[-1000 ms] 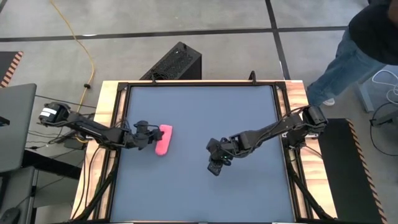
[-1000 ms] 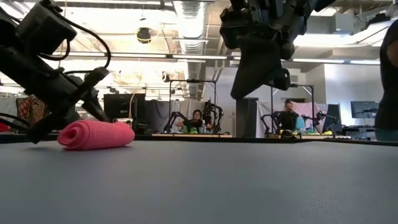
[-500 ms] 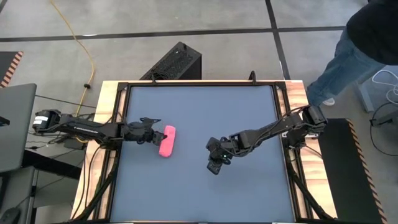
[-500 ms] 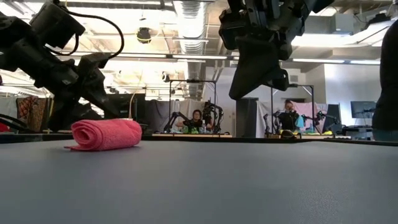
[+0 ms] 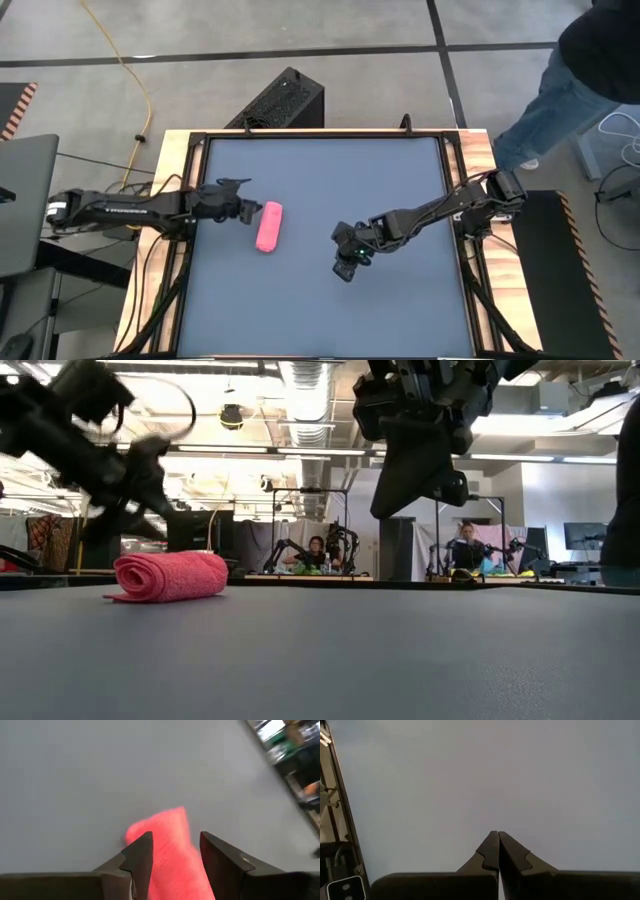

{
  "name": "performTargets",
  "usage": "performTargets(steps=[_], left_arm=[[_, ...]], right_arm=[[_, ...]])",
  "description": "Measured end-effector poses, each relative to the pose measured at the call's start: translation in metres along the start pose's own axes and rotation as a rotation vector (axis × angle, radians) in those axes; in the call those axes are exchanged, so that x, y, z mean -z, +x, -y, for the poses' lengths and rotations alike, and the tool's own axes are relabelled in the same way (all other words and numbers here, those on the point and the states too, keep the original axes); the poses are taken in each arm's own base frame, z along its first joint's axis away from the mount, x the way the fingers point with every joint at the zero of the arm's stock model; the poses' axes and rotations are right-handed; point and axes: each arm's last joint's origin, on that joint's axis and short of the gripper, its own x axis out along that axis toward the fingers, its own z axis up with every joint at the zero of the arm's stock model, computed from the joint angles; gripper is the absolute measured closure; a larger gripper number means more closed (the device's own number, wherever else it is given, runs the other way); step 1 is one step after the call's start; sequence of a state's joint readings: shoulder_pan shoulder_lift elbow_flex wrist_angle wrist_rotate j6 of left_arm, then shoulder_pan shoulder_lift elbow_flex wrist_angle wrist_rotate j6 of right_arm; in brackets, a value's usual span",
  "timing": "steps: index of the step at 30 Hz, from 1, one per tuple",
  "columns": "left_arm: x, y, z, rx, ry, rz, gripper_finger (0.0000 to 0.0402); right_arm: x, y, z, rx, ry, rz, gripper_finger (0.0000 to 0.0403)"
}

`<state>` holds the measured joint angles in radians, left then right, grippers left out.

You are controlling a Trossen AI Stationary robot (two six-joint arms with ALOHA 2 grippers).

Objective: Roll towel
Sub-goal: Roll the pink towel

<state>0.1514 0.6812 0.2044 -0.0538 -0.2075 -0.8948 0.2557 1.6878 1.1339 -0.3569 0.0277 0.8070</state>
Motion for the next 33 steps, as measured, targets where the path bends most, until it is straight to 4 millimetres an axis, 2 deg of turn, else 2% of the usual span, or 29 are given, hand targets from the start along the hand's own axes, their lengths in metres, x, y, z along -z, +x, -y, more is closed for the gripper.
performTargets(steps=[3,6,11,14,17,22,25,29,33], left_arm=[[-0.014,-0.006,0.016,0.080,0.063,0.071,0.0264],[-0.020,-0.002,0.027,0.145,0.104,0.065,0.0287],[-0.004,0.026,0.021,0.098,0.111,-0.130,0.0342],[0.000,0.039,0.024,0.137,0.134,-0.153,0.0373],[0.002,0.049,0.017,0.076,0.147,-0.157,0.0396],[0.006,0.056,0.001,-0.039,0.134,-0.234,0.0396],[0.002,0.056,0.000,-0.032,0.153,-0.215,0.0396],[-0.014,0.050,0.010,0.093,0.185,-0.127,0.0396],[-0.033,0.040,0.020,0.122,0.233,-0.054,0.0395]], right_arm=[[0.000,0.000,0.000,0.000,0.000,0.000,0.0381],[-0.001,0.000,0.001,0.001,0.003,0.002,0.0381],[-0.007,0.000,0.006,0.007,0.002,0.014,0.0381],[-0.010,0.000,0.008,0.007,0.007,0.021,0.0381],[-0.012,0.000,0.009,0.001,0.007,0.026,0.0381],[-0.010,0.000,0.007,-0.006,0.007,0.025,0.0381],[-0.008,0.000,0.005,-0.011,0.013,0.018,0.0381],[-0.005,0.000,0.002,-0.017,0.024,0.012,0.0381],[-0.003,0.000,0.000,-0.020,0.033,0.008,0.0381]])
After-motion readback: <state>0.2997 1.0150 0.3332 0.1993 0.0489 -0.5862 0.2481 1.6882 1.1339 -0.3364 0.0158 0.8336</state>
